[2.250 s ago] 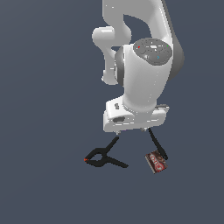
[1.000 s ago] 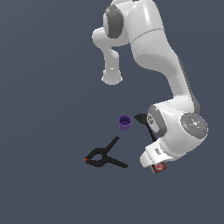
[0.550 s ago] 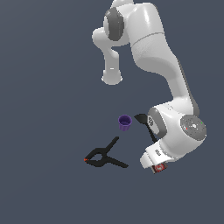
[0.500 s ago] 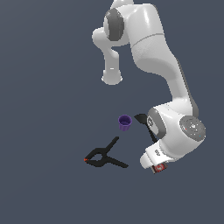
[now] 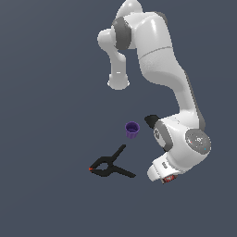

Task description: Pick up a designated object from a clutter of objects.

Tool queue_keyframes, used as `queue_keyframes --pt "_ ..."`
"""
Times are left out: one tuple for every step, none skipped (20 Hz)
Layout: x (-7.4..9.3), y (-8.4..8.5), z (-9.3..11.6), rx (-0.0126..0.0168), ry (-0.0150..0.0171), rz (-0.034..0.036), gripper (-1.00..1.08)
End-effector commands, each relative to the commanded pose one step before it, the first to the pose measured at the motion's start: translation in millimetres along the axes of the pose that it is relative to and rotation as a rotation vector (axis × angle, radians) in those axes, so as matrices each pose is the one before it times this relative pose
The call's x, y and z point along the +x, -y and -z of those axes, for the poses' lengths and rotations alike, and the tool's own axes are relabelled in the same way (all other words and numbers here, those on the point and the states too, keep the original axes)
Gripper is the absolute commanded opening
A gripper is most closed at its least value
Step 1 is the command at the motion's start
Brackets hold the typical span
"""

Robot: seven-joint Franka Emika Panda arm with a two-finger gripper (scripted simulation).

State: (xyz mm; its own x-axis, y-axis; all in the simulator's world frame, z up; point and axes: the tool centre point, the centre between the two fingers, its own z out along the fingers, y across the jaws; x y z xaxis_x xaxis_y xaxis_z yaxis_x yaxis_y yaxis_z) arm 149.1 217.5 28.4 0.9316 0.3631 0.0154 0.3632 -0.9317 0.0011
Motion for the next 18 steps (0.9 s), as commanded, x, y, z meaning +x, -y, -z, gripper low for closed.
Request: queue_keyframes --pt "-4.86 0.3 -13.04 0.00094 0.01568 -0.00074 1.0" --pt "0.14 0.0 0.28 0.0 0.0 0.0 1.0" --pt "0.0 0.0 0.0 0.0 0.0 0.0 -1.0" --pt "0.0 0.0 0.0 0.0 0.0 0.0 -1.0" --pt "0.0 0.0 0.0 0.0 0.0 0.0 -1.0" --pt "0.0 0.0 0.0 0.0 0.0 0.0 -1.0" --pt "0.0 0.0 0.0 0.0 0.0 0.0 -1.0" --pt "0.0 0.0 0.0 0.0 0.0 0.0 -1.0" --pt "0.0 0.0 0.0 0.0 0.0 0.0 -1.0" --pt "0.0 0.0 0.0 0.0 0.0 0.0 -1.0" --pt "0.0 0.0 0.0 0.0 0.0 0.0 -1.0" --pt "0.0 0.0 0.0 0.0 0.0 0.0 -1.0" --pt "6.81 1.8 12.57 0.00038 -0.01977 0.00215 -1.0" --pt "-0.09 -0.05 0.15 0.0 0.0 0.0 -1.0" --pt "-0.26 -0.15 0.46 0.0 0.0 0.0 -1.0" --pt "-0.43 -0.25 0.77 0.0 0.0 0.0 -1.0" --pt "-0.6 -0.35 1.08 0.0 0.0 0.0 -1.0" --pt "-0.78 -0.46 1.39 0.0 0.0 0.0 -1.0"
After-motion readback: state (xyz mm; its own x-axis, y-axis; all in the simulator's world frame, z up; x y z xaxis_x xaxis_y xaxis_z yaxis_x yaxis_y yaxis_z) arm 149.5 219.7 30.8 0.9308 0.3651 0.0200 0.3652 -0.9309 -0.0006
